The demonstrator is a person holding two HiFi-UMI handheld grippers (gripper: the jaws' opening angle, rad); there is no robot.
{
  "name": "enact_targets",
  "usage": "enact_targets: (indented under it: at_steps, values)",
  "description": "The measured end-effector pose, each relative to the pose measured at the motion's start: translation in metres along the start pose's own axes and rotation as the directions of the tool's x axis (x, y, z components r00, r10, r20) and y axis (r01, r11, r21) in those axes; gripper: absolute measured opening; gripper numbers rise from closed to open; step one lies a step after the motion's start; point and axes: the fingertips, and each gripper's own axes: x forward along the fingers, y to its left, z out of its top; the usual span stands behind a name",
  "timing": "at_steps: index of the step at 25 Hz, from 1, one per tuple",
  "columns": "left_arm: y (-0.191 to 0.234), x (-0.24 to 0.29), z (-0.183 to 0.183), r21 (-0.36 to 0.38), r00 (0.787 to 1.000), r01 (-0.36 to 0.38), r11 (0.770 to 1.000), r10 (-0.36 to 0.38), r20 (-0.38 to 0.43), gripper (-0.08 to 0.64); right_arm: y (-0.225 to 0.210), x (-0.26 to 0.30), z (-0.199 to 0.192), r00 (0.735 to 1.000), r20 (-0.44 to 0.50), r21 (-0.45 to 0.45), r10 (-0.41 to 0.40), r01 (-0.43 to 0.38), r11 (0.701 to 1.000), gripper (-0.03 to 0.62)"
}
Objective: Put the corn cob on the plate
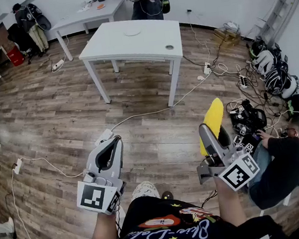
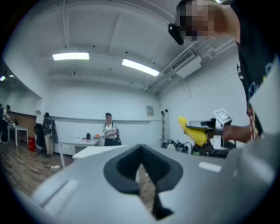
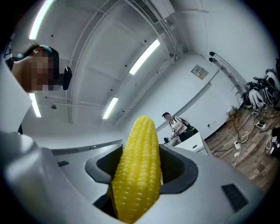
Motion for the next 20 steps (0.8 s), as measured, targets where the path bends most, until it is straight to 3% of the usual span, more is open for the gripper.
enact_targets:
  at_steps: [4, 9, 13, 20]
  values:
    - [0.023, 0.031, 0.001, -0.021, 0.999, -0.043, 0.999, 0.044, 0.029, -0.002, -0.021, 0.029, 0.005, 1.0, -0.011, -0.006, 0.028, -0.028, 1.0, 0.264]
    - [0.052, 0.077, -0.025, -0.052, 1.0, -0.014, 0.999, 0.015, 0.015, -0.002, -0.045, 0.074, 0.004, 1.0, -0.008, -0.024, 0.007, -0.007, 1.0, 0.264]
    - [0.108, 0.123, -0.027, -0.068, 0.999, -0.005, 0.998, 0.008, 0.035, -0.002, -0.061, 0.146, 0.003, 1.0, -0.021, -0.049, 0.009, -0.01, 0.999, 0.264]
    - [0.213, 0.193, -0.005, 0.047, 0.997, 0.018, 0.999, -0.022, 0.07, -0.002, -0.069, 0.293, -0.004, 0.999, -0.007, -0.062, 0.039, -0.039, 0.997, 0.264]
